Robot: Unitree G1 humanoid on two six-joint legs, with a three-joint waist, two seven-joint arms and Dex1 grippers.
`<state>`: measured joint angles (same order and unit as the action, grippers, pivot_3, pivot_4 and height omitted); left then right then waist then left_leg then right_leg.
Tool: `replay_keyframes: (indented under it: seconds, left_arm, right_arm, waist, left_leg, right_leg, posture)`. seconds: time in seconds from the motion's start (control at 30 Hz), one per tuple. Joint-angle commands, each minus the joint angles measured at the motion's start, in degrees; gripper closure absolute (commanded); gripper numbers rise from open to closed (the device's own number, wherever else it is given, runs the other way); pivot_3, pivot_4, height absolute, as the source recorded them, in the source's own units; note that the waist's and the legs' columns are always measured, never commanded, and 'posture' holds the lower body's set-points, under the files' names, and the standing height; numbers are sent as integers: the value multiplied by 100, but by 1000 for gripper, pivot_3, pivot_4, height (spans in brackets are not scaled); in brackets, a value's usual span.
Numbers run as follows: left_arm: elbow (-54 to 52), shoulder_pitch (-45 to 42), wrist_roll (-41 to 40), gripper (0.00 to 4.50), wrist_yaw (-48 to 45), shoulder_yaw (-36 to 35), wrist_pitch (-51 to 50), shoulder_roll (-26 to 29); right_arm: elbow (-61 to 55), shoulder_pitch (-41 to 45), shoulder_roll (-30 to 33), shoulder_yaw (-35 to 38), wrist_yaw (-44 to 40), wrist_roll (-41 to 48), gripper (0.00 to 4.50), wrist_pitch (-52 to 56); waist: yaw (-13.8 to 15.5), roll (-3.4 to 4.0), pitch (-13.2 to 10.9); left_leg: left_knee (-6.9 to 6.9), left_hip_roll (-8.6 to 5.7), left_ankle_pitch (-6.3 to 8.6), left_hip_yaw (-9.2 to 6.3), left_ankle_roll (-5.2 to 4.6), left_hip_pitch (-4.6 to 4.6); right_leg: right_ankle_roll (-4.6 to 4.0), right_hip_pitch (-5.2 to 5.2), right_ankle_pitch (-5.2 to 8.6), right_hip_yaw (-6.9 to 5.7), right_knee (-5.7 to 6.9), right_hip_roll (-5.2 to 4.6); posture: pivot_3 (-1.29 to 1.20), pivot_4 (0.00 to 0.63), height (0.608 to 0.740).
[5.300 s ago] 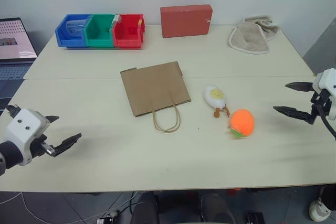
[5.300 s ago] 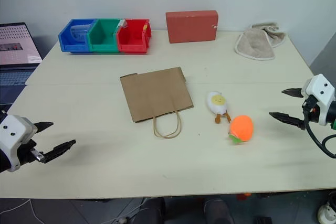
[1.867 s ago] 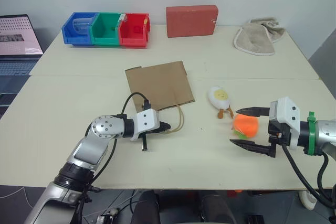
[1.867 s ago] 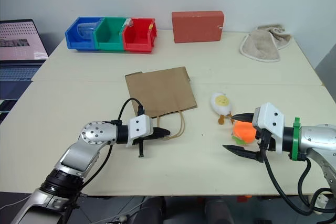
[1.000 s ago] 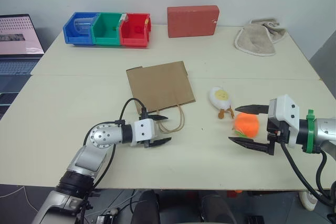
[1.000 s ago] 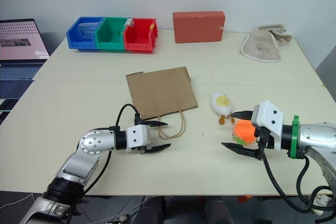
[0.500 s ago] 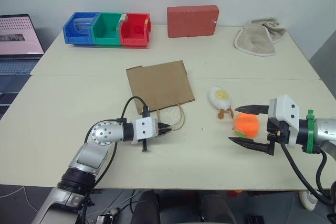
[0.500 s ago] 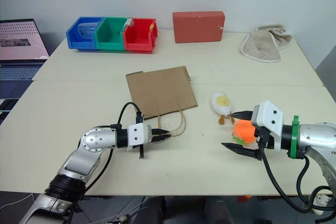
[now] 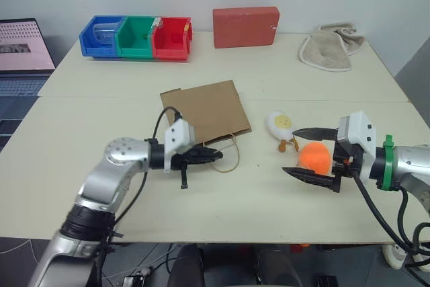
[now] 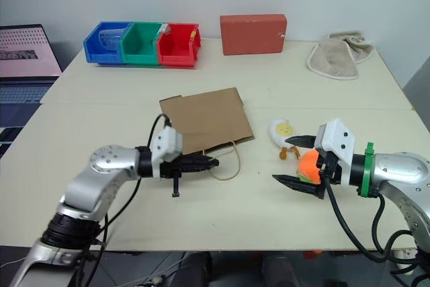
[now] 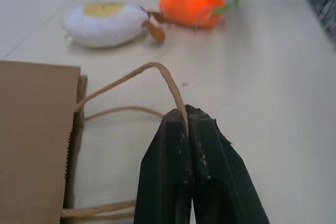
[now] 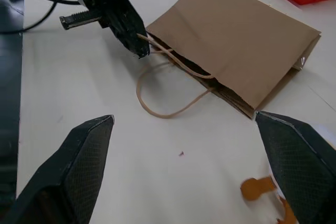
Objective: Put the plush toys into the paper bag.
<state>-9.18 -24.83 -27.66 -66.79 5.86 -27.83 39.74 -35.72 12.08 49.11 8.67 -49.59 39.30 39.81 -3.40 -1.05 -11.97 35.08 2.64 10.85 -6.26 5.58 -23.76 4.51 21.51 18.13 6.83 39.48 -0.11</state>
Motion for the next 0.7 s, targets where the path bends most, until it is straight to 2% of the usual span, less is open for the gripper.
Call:
replay_keyframes:
  seconds: [0.03,0.13,0.17,0.33,0.53,0.7]
  left_arm:
    - [-156,-357,-832,4500,71,-452,-999,43]
    - [-27,-644,-1288,4500,308,-717,-1681,-11]
    - [-26,-694,-1407,4500,369,-768,-1866,-19]
    - [4,-919,-1688,4500,893,-1003,-2301,-298]
    - [-88,-1087,-2041,4500,1324,-1192,-2726,-508]
    - [-133,-1202,-2274,4500,1612,-1307,-2930,-593]
  right_arm:
    - [-124,297,-271,-460,226,-133,1275,-83]
    - [177,565,-662,-1068,355,-598,2462,-370]
    - [366,697,-846,-1337,421,-850,2733,-523]
    - [1273,1220,-1716,-2212,867,-1915,4469,-1148]
    - [2104,1558,-2401,-2597,1162,-2684,4469,-1646]
    - [3100,1883,-3382,-2718,1819,-3193,4469,-1963]
  waist:
    - [2,0,0]
    - [3,-1,0]
    - [3,-1,0]
    - [0,-1,0]
    - [14,-1,0]
    - [3,-1,0]
  left_leg:
    - [0,0,0,0,0,0]
    - [2,0,0,-3,0,-1]
    - [2,0,0,-2,0,-1]
    - [0,0,0,-3,1,-2]
    - [-1,-2,-1,-10,2,-11]
    - [-1,-1,-2,-12,3,-7]
  right_leg:
    - [0,-1,0,-1,-1,0]
    - [8,0,5,-4,-1,0]
    - [8,0,5,-3,0,0]
    - [-1,8,0,-4,5,0]
    - [-2,19,-1,-10,21,-1]
    - [-3,26,-1,-11,42,-1]
  posture:
    - [0,150,740]
    - [0,150,740]
    - [0,150,740]
    - [0,150,740]
    - [0,150,740]
    - [0,150,740]
